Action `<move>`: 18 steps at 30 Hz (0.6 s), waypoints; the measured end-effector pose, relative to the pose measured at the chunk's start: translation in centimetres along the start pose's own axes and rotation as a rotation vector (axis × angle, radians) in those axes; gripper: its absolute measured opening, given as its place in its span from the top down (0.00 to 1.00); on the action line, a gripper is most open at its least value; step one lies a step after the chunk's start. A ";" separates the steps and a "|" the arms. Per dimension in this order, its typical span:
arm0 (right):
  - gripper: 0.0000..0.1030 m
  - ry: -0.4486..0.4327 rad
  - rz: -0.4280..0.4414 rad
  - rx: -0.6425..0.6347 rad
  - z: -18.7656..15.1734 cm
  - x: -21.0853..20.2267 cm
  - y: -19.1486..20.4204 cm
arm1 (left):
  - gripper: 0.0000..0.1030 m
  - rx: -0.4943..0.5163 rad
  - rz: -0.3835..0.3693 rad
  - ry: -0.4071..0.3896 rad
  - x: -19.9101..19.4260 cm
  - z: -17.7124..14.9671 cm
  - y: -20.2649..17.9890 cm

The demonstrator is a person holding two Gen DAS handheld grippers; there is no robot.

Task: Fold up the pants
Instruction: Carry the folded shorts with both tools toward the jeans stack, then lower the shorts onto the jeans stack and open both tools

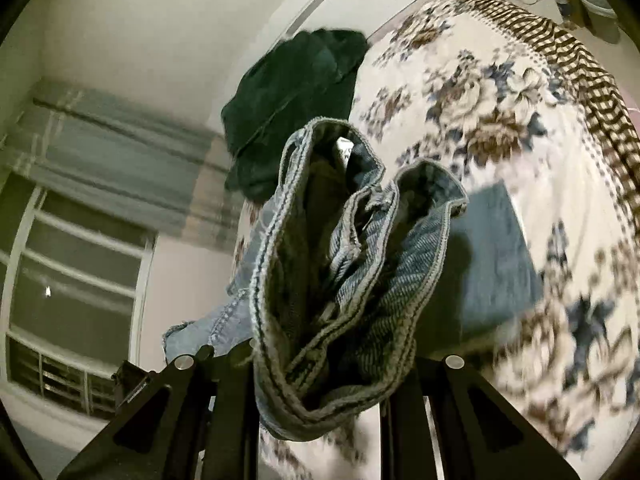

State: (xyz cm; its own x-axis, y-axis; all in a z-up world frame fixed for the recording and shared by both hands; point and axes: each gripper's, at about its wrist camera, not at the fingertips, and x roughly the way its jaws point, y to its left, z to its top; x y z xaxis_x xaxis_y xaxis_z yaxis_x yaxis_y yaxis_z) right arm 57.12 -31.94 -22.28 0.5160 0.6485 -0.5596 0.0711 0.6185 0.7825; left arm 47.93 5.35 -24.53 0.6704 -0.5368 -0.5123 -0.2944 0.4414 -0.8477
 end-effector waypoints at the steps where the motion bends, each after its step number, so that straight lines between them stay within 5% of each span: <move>1: 0.83 -0.015 -0.009 0.011 0.8 1.0 -1.3 | 0.82 0.016 -0.001 0.020 2.0 0.8 0.3; 8: 0.83 0.037 -0.091 0.152 0.0 10.4 -15.8 | 0.82 0.073 0.108 0.167 13.5 0.9 8.6; 14: 0.80 0.075 -0.145 0.137 -0.3 11.7 -17.2 | 0.68 0.074 0.201 0.227 13.7 -2.1 11.1; 17: 0.67 0.128 -0.186 0.139 -0.3 12.6 -17.6 | 0.61 0.083 0.248 0.233 12.4 -2.7 10.0; 18: 0.48 0.146 -0.206 0.139 -0.2 12.6 -17.5 | 0.53 0.103 0.272 0.231 12.1 -2.7 9.5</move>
State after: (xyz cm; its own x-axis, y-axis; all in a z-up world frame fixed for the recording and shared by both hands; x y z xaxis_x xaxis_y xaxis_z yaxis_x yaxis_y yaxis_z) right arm 62.18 -34.45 -43.06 0.3511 0.5789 -0.7359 0.2834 0.6834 0.6728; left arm 51.37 1.12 -39.15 0.4017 -0.5331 -0.7446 -0.3626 0.6540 -0.6639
